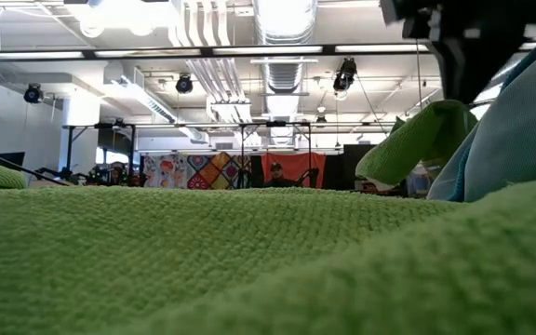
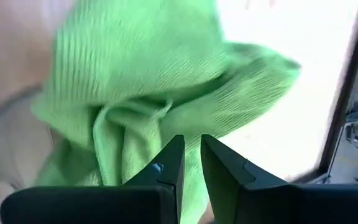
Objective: Sort microfiber towel by color & place in baskets
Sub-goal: Put the green microfiber cloth into the top transparent bin
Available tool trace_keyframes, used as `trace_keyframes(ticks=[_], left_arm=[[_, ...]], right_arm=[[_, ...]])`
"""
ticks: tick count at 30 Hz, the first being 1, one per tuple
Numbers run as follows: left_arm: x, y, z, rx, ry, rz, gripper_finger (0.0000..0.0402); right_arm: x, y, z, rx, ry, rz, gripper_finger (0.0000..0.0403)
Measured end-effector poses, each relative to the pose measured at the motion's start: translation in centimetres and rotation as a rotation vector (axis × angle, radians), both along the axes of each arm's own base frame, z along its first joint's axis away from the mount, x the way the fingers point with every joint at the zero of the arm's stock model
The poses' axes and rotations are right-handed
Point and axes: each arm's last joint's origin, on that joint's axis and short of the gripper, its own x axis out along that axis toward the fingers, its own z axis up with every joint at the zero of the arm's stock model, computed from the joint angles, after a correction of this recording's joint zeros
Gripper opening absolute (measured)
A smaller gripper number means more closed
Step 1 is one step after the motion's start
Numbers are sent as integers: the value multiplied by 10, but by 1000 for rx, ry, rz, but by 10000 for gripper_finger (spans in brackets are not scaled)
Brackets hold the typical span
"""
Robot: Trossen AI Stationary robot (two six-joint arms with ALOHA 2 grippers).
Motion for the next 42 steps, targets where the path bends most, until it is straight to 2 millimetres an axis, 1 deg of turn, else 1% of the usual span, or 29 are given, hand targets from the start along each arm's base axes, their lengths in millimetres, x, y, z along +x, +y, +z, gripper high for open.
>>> trace_keyframes(ticks=[2,6,11,16,20,22,24,28,32,35,42], left_arm=[[0,0,0,0,0,0,0],[0,0,0,-8,1,7,0],[0,0,0,-27,3,21,0],[0,0,0,-8,3,-3,0],[0,0,0,55,0,-58,0],[-1,0,0,94,-2,-90,0],[-2,0,1,147,-6,-134,0],[-4,0,3,283,-15,-245,0],[-4,0,4,414,-24,-346,0],[-1,0,4,411,-27,-342,0],[9,-1,-3,282,8,-239,0]], right_arm=[[1,-1,7,-24,-65,-36,50],[2,-4,14,-129,-200,-155,49],[8,-2,19,-102,-266,-177,48],[22,6,30,-28,-373,-89,48],[37,13,40,26,-485,11,47],[43,15,47,24,-539,56,47],[48,17,52,6,-585,101,47],[53,19,62,-9,-614,188,47],[55,20,70,-7,-633,211,47],[55,20,74,-2,-645,210,47],[55,21,75,6,-641,220,47]])
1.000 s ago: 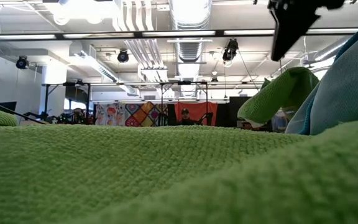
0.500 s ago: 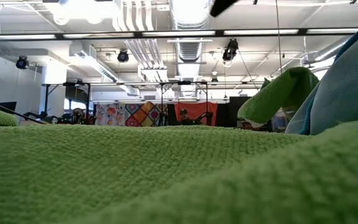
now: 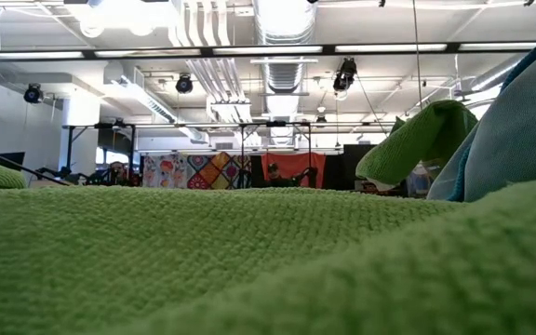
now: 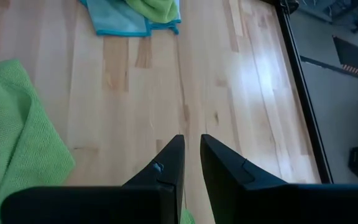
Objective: Sort microfiber towel by color & place in baskets
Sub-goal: Put the green microfiber cloth into the top transparent bin
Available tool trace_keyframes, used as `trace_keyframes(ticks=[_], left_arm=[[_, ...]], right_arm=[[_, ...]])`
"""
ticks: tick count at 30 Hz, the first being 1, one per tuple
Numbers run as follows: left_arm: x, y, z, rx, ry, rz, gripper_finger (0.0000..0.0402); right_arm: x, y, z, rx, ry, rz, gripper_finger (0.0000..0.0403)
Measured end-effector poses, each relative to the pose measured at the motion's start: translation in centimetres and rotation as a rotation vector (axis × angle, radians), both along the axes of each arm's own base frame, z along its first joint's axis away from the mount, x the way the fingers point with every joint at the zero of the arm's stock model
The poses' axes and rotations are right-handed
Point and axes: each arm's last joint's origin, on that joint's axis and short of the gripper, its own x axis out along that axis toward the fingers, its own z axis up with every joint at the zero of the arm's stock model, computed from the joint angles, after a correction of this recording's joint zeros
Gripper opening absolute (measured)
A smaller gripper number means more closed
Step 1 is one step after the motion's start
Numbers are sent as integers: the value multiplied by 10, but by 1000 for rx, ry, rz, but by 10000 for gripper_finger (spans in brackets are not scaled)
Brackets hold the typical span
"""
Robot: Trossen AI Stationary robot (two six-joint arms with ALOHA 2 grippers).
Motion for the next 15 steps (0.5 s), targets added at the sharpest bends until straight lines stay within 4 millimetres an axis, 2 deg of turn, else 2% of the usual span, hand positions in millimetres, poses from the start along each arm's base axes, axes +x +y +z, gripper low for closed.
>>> trace_keyframes(ticks=[7,15], left_arm=[[-1,1,-9,-73,93,86,0],[-29,4,1,-176,119,188,0]], right_arm=[[-5,-2,-3,26,46,-34,47],[-7,-4,-20,121,136,-94,47]])
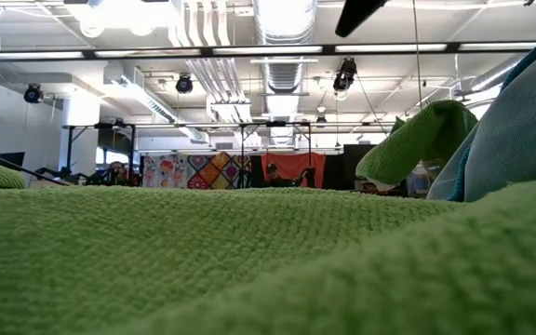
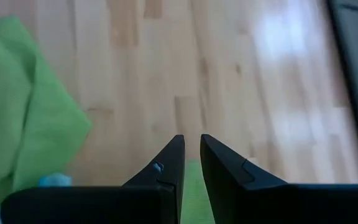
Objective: Sort microfiber towel by color & place in baskets
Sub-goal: Put the green microfiber cloth into the top transparent bin
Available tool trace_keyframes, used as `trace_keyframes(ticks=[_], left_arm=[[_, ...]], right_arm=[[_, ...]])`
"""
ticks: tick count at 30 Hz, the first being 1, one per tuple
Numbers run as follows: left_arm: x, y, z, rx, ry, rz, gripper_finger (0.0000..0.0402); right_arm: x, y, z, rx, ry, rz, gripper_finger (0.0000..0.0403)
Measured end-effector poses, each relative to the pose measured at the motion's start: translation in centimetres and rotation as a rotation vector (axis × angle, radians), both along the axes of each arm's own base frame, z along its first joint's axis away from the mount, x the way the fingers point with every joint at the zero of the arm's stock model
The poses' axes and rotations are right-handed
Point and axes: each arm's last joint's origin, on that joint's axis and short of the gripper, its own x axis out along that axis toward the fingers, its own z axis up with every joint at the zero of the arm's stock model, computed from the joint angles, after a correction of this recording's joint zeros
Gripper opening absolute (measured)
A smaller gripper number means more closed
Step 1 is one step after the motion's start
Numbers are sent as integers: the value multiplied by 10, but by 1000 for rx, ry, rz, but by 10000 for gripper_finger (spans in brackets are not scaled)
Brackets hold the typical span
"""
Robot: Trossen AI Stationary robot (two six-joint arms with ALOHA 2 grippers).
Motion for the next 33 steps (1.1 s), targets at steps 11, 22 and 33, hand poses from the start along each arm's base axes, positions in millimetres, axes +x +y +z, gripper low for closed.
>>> trace_keyframes(ticks=[11,22,33], left_arm=[[-27,3,15,-46,-70,35,0],[-39,5,19,-45,-87,31,0],[-37,5,18,-19,-79,7,0]], right_arm=[[39,30,-32,360,-24,203,47],[61,47,-87,496,101,236,47],[70,51,-134,480,227,272,47]])
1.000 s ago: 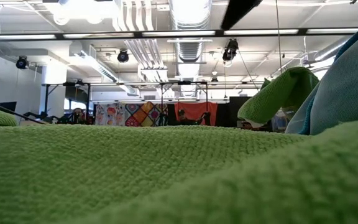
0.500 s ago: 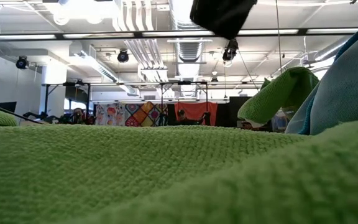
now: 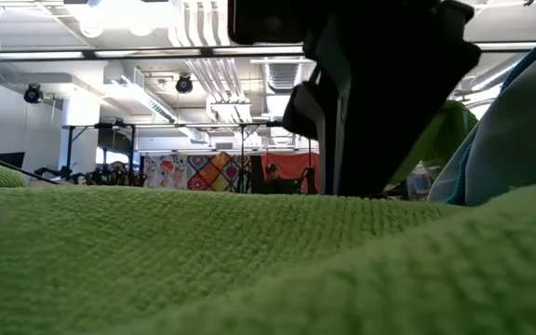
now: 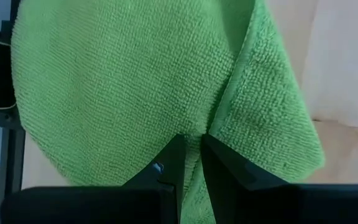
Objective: Sort microfiber towel by color & place in baskets
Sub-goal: Put the green microfiber cloth into the top transparent bin
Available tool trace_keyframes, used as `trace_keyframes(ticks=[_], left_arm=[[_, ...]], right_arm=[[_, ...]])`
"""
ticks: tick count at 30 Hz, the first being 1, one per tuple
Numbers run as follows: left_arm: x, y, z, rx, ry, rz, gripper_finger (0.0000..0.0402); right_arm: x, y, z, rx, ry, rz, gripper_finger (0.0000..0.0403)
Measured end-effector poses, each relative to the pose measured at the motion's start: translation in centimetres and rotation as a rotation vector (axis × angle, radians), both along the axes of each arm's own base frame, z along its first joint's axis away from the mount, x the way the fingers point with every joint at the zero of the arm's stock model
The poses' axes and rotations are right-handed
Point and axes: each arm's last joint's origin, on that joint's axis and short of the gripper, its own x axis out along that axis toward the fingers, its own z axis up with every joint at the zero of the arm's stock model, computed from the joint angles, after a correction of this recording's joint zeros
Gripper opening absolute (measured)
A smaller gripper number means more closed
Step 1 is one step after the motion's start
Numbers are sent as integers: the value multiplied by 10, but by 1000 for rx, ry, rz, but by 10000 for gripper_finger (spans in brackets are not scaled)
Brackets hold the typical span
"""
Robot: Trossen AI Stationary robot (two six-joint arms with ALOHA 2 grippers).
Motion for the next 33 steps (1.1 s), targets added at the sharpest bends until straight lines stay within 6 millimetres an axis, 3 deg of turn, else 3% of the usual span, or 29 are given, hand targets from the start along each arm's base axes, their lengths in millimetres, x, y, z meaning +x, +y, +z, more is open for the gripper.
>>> trace_keyframes(ticks=[20,33], left_arm=[[0,0,0,13,0,-10,0],[0,0,0,10,-3,-8,0]], right_arm=[[7,-4,-20,15,35,-14,51],[7,-4,-19,14,32,51,117]])
